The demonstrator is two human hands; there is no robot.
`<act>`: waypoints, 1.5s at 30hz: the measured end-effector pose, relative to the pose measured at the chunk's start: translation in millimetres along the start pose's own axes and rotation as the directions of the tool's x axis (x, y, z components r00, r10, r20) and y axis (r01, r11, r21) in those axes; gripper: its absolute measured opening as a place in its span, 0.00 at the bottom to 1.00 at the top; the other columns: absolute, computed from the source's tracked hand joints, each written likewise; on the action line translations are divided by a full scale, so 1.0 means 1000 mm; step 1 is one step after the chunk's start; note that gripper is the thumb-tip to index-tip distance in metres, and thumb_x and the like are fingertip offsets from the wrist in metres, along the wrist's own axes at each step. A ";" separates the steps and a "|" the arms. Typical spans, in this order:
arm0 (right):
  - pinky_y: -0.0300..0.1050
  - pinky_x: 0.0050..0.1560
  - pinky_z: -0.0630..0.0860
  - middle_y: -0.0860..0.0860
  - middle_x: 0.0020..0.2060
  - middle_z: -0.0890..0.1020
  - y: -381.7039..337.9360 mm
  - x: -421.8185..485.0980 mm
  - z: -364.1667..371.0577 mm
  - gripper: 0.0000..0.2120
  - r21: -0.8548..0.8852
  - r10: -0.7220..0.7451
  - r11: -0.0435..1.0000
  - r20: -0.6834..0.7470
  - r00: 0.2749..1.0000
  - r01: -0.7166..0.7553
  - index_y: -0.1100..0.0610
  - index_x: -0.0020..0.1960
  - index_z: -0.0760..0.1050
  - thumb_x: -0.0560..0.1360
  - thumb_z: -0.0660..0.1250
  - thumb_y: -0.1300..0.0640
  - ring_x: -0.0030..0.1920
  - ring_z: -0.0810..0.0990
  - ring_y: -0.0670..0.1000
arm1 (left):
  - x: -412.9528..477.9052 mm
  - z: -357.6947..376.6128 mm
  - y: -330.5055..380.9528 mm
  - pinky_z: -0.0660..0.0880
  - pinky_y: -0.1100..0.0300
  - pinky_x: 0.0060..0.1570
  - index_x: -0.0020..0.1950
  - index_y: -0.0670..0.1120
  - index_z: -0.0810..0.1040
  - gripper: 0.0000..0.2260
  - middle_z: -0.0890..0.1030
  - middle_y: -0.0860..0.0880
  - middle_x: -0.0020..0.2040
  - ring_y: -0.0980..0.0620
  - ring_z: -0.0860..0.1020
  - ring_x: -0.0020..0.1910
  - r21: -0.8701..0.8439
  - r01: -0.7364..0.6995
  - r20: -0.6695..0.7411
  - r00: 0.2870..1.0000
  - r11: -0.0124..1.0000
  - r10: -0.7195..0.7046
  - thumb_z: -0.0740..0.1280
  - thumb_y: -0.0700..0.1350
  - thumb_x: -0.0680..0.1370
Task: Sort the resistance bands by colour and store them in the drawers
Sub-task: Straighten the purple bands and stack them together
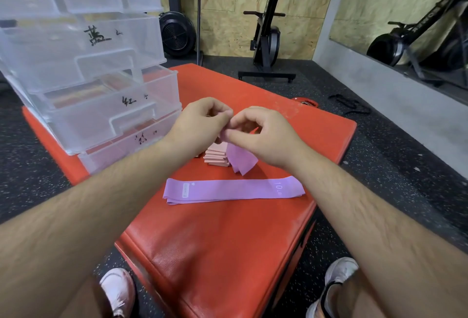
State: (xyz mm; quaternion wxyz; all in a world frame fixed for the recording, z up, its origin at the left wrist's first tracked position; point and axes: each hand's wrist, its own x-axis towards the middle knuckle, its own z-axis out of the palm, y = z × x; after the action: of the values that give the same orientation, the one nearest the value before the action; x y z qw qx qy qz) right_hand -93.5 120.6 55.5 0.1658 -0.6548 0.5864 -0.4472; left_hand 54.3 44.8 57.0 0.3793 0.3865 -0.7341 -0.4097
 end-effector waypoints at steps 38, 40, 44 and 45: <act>0.40 0.43 0.78 0.53 0.42 0.84 0.061 -0.034 -0.082 0.09 -0.043 0.500 0.845 0.416 0.760 -0.533 0.61 0.52 0.79 0.77 0.71 0.56 0.42 0.82 0.49 | -0.017 -0.077 -0.051 0.73 0.65 0.25 0.43 0.48 0.73 0.11 0.75 0.47 0.39 0.52 0.75 0.33 -0.226 0.190 -0.108 0.970 0.955 -0.219 0.66 0.32 0.78; 0.43 0.43 0.81 0.56 0.45 0.85 0.064 -0.039 -0.087 0.07 -0.025 0.546 0.807 0.410 0.730 -0.590 0.60 0.54 0.78 0.79 0.70 0.57 0.45 0.84 0.51 | -0.021 -0.076 -0.061 0.72 0.63 0.28 0.43 0.48 0.74 0.10 0.76 0.45 0.40 0.51 0.73 0.34 -0.097 0.203 -0.086 0.974 0.974 -0.211 0.67 0.33 0.78; 0.49 0.44 0.84 0.62 0.52 0.84 0.077 -0.045 -0.092 0.06 -0.076 0.607 0.778 0.350 0.714 -0.624 0.61 0.55 0.76 0.80 0.69 0.60 0.46 0.85 0.54 | -0.032 -0.068 -0.073 0.73 0.61 0.31 0.44 0.49 0.74 0.09 0.77 0.45 0.38 0.48 0.73 0.33 0.105 0.181 -0.028 0.983 0.978 -0.179 0.69 0.36 0.77; 0.51 0.45 0.85 0.64 0.52 0.83 0.080 -0.045 -0.092 0.07 -0.093 0.616 0.774 0.335 0.713 -0.626 0.61 0.56 0.76 0.80 0.69 0.60 0.45 0.84 0.55 | -0.034 -0.066 -0.077 0.73 0.59 0.34 0.44 0.49 0.75 0.08 0.77 0.44 0.38 0.47 0.73 0.32 0.156 0.178 -0.017 0.984 0.972 -0.177 0.70 0.37 0.77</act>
State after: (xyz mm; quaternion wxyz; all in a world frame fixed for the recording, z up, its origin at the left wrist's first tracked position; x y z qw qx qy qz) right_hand -210.7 169.8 29.1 0.4154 -0.4855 0.7272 -0.2508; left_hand 145.4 26.0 5.3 0.3107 0.4800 -0.7260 -0.3822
